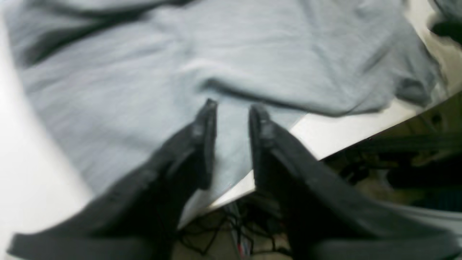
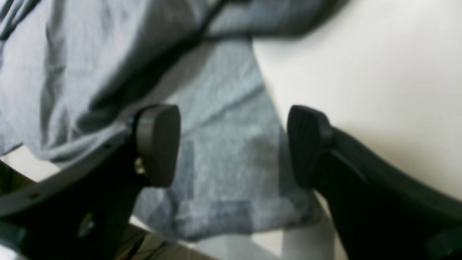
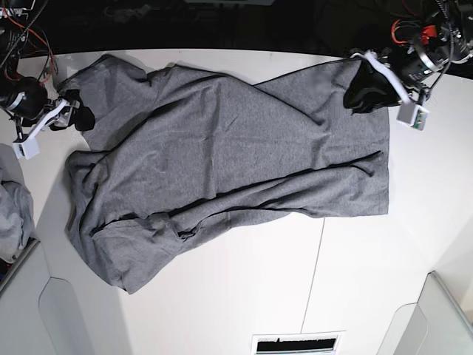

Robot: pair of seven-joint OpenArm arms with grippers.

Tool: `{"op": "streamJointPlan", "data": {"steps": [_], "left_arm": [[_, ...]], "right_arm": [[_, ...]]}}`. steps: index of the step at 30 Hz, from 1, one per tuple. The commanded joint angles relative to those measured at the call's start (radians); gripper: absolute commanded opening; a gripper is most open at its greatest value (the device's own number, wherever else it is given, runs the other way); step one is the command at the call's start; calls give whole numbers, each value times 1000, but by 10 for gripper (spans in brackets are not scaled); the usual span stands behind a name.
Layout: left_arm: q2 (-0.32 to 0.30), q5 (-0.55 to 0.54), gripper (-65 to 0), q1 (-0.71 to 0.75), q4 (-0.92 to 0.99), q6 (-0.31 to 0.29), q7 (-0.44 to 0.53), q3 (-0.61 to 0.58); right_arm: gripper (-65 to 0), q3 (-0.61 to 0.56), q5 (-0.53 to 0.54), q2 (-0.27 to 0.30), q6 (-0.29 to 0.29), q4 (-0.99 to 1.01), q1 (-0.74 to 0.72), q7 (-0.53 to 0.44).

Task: Layout the t-shirt on the table in an organized manner, then fold the t-shirt properly
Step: 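Pull the shirt corners apart with both grippers, then release, then grasp the shirt's edge with both grippers and pull it taut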

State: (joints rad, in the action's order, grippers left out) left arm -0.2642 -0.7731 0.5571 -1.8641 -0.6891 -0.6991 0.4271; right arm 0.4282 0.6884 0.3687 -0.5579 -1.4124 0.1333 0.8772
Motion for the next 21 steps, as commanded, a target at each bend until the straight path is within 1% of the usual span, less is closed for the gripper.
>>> {"op": "streamJointPlan", "data": {"steps": [1, 3, 5, 7, 11, 15, 21], "left_arm": [[-19, -54, -405, 15, -15, -9, 5, 40], [-27, -105, -358, 52, -11, -9, -26, 101], [-39, -135, -349, 95, 6, -9, -32, 126], [-40, -137, -349, 130, 28, -9, -32, 127], [-41, -125, -349, 156, 74, -9, -32, 103], [-52, -121, -349, 155, 113, -9, -31, 77], [-74, -57, -349, 145, 153, -9, 7, 15]], "right_arm": [[-203, 6, 18, 19, -7, -16, 12, -13], [-203, 6, 7, 19, -7, -16, 42, -13], [-203, 6, -14, 19, -7, -16, 64, -13], [-203, 6, -47, 19, -7, -16, 86, -15], [-203, 6, -58, 41, -6, -16, 137, -40], [-203, 6, -61, 90, -6, -16, 163, -56], [-203, 6, -47, 144, 4, -16, 158, -75]]}}
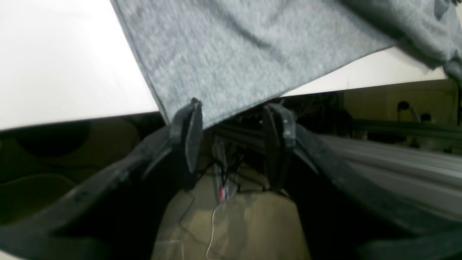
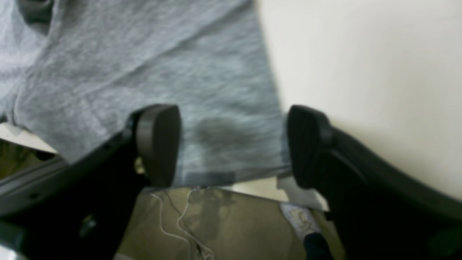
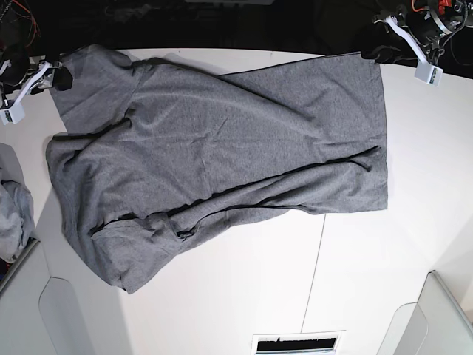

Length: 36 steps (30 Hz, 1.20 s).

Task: Layout the t-shirt on the table in an organized manner, then fold the t-shirt properly
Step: 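Grasp the shirt's edge with both grippers and pull it taut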

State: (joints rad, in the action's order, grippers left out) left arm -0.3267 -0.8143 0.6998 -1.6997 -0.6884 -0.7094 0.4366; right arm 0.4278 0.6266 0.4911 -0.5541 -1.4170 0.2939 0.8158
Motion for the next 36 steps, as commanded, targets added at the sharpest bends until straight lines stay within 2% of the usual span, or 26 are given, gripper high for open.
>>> {"op": "streamJointPlan", "data": {"steps": [1, 10, 14, 18, 26, 30, 36], "left_arm": [[-11, -11, -349, -4, -5, -10, 17, 2], [-31, -1, -349, -19, 0, -10, 17, 3], [-46, 54, -349, -21, 0, -10, 48, 3], [-57, 87, -349, -35, 6, -10, 66, 3], [-59, 82, -348, -109, 139, -10, 52, -1], [-59, 80, -274, -110, 148, -10, 50, -40], [-59, 147, -274, -116, 149, -10, 58, -108]], "right_arm": [[-203, 7, 21, 26, 0, -12, -3, -14], [-203, 29, 47, 29, 0, -38, -3, -15], [-203, 73, 44, 29, 0, -46, -5, -26], [-203, 79, 8, 28, 0, -45, -5, -35], [-203, 77, -47, 27, 0, -20, -2, -64], [-203, 74, -31, 26, 0, 24, -2, -64], [-203, 72, 3, 26, 0, 57, 1, -60]]}}
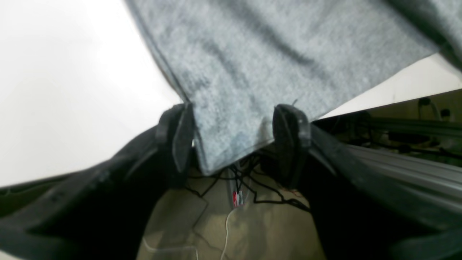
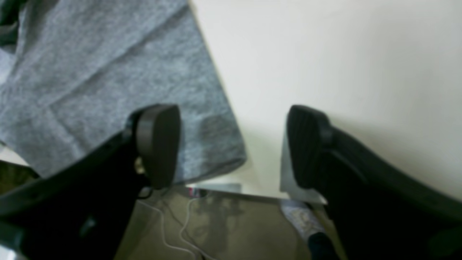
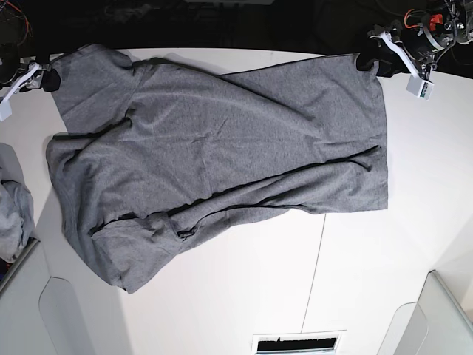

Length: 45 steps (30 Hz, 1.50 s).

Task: Layout the t-shirt on the table in an organized manner, then fold the t-shirt properly
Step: 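Grasp the shirt's edge with both grippers and pull it taut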

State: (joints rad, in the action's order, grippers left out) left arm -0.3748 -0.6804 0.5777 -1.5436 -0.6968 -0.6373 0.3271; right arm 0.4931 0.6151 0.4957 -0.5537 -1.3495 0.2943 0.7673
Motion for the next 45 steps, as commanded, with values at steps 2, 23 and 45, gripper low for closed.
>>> {"op": "streamJointPlan", "data": {"steps": [2, 23, 45], "left_arm": [[-11, 13, -274, 6, -7, -1, -14, -19], [-52, 142, -650, -67, -7, -1, 11, -31], [-249, 18, -650, -111, -7, -1, -41, -32]], "right_arm": [[-203, 3, 41, 21, -1, -4, 0, -11], [-650, -116, 27, 22, 0, -27, -5, -11], [-650, 127, 206, 19, -19, -52, 74, 150]]}}
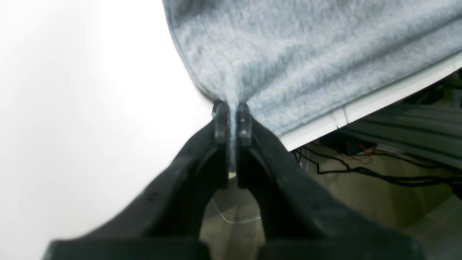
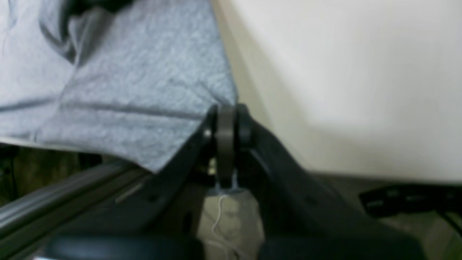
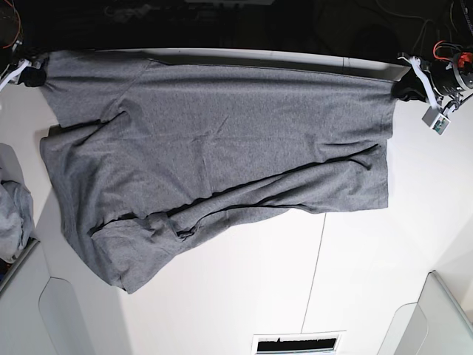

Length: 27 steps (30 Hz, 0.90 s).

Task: Layout the t-shirt on the table in an organized manner, then fold the t-shirt properly
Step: 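Grasp the shirt's edge with both grippers and pull it taut, then release the shirt edge and move both grippers to the hem side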

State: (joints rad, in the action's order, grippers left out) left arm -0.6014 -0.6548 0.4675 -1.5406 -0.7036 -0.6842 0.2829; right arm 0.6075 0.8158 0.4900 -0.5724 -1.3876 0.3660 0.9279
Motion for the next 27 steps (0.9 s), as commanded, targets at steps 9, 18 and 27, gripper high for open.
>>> {"op": "streamJointPlan", "data": {"steps": [9, 18, 27], "left_arm": [[-22, -53, -650, -2, -10, 5, 5, 13], [-36, -116, -513, -2, -19, 5, -18, 14], [-68, -119, -503, -3, -124, 5, -8, 34]], "right_arm": [[-510, 12, 14, 23, 0, -14, 25, -38], [-489, 50, -3, 23, 0, -56, -13, -91], [-489, 51, -38, 34, 0, -64, -166, -116]]}}
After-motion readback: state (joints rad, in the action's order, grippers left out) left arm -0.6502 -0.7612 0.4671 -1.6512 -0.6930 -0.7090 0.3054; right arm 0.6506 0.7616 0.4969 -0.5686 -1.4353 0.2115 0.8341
